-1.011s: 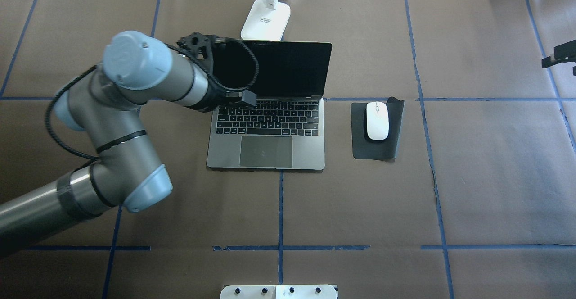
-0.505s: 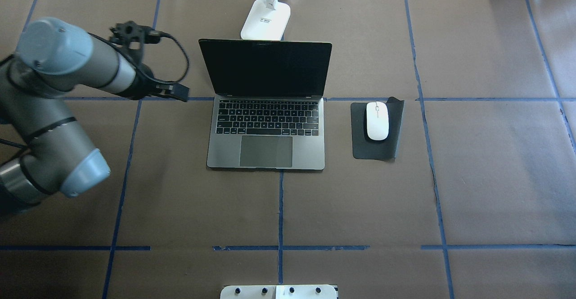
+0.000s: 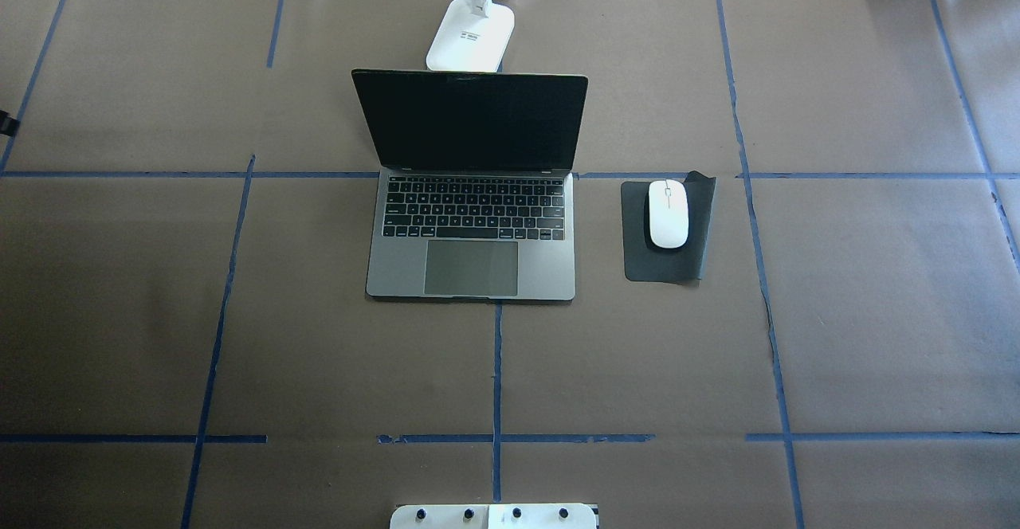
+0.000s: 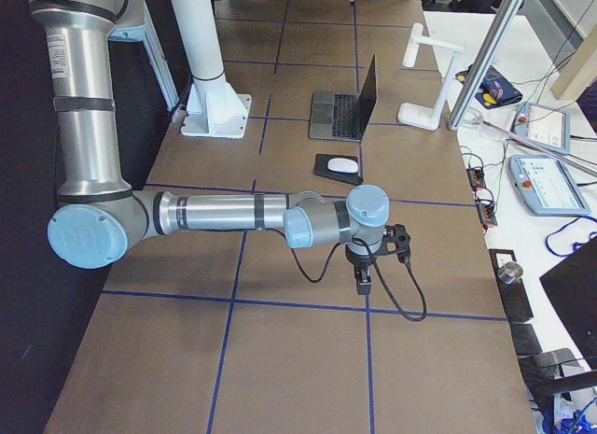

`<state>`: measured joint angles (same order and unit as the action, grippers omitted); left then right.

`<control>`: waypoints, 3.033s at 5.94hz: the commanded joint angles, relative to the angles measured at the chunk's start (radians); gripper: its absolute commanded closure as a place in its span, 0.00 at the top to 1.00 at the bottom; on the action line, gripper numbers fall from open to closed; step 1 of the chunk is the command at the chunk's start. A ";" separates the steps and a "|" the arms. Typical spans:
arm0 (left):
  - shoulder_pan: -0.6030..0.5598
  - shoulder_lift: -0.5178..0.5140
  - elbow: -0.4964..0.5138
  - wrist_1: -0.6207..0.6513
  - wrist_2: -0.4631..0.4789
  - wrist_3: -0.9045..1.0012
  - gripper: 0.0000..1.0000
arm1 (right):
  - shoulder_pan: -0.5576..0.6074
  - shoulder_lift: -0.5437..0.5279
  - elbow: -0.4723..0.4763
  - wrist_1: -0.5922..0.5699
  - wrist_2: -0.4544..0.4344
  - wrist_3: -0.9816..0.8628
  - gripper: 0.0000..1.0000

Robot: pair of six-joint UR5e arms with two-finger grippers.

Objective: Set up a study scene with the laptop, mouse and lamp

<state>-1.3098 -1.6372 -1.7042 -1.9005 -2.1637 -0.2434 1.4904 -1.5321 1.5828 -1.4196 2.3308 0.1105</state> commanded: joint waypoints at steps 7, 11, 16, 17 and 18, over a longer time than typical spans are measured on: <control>-0.269 -0.056 0.215 0.403 -0.208 0.363 1.00 | -0.015 -0.273 0.289 -0.016 0.015 -0.002 1.00; -0.258 0.000 0.219 0.374 -0.220 0.371 1.00 | -0.032 -0.235 0.278 -0.024 0.007 -0.005 1.00; -0.250 0.019 0.158 0.391 -0.223 0.341 1.00 | -0.062 -0.130 0.273 -0.158 0.012 -0.005 1.00; -0.246 0.118 0.109 0.376 -0.229 0.339 1.00 | -0.067 -0.123 0.281 -0.171 0.002 -0.005 1.00; -0.243 0.115 0.103 0.394 -0.234 0.314 1.00 | -0.052 -0.131 0.281 -0.171 0.007 -0.005 1.00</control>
<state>-1.5551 -1.5442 -1.5843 -1.5159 -2.3954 0.0882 1.4286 -1.6620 1.8623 -1.5837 2.3369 0.1058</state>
